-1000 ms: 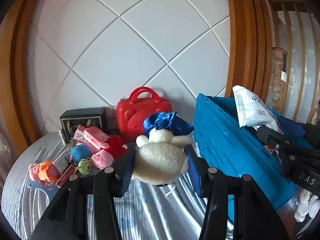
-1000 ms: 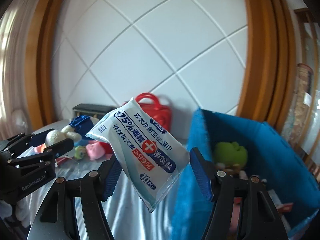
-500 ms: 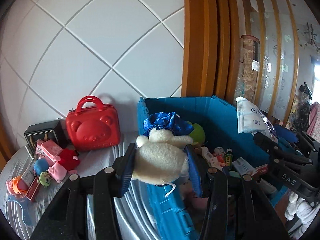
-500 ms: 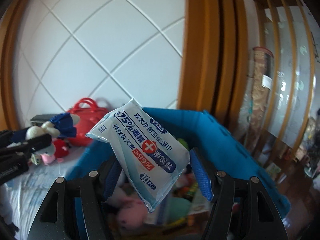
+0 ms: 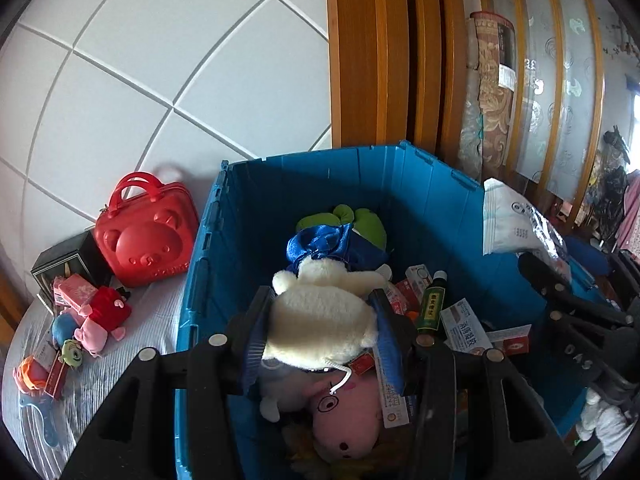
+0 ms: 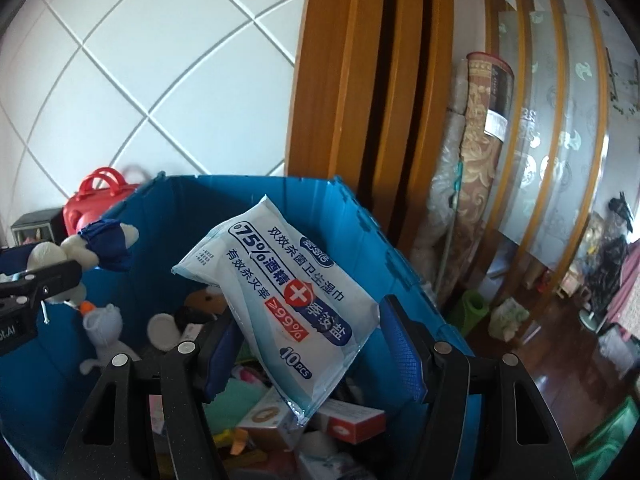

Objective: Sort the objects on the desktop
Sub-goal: 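Carry the plush toy and wet-wipe pack into the blue bin and release, then withdraw both tools from the bin toward the bed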

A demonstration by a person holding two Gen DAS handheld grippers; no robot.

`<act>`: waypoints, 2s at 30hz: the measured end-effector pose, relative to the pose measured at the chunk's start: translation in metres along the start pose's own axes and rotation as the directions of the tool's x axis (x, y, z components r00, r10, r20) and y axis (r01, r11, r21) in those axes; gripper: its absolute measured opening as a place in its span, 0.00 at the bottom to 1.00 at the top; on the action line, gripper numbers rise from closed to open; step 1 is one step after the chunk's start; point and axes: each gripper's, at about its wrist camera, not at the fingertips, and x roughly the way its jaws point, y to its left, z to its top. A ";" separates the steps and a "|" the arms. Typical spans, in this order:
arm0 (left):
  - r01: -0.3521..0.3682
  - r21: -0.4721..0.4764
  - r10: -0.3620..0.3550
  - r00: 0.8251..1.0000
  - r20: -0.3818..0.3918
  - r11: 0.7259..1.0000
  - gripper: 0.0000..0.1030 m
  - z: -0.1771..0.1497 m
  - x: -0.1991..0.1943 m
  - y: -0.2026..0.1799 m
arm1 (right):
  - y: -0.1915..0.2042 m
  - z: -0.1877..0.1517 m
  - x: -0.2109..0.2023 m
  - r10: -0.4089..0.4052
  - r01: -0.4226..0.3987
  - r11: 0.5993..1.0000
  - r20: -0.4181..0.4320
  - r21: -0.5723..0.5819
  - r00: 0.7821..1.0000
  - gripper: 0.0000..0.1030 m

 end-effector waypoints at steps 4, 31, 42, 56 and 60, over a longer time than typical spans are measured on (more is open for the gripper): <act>0.010 -0.014 -0.010 0.999 -0.033 1.000 0.46 0.000 0.009 -0.001 | 0.003 0.001 0.001 -0.010 0.010 1.000 0.002 -0.016 1.000 0.65; 0.015 -0.013 -0.014 0.999 0.032 1.000 0.56 -0.008 -0.020 0.010 | -0.002 0.000 -0.003 -0.063 0.063 0.998 0.021 0.025 0.998 1.00; -0.035 -0.128 0.054 0.988 0.144 0.991 0.76 -0.032 -0.066 0.096 | 0.048 0.005 -0.052 0.100 -0.104 0.994 0.110 0.031 0.989 1.00; -0.212 -0.389 0.255 0.965 0.062 0.896 0.76 -0.117 -0.094 0.317 | 0.260 0.033 -0.104 0.385 -0.363 0.919 0.162 -0.150 0.908 1.00; -0.277 -0.462 0.291 0.956 -0.042 0.843 0.76 -0.155 -0.089 0.390 | 0.330 0.031 -0.089 0.445 -0.423 0.887 0.100 -0.187 0.890 1.00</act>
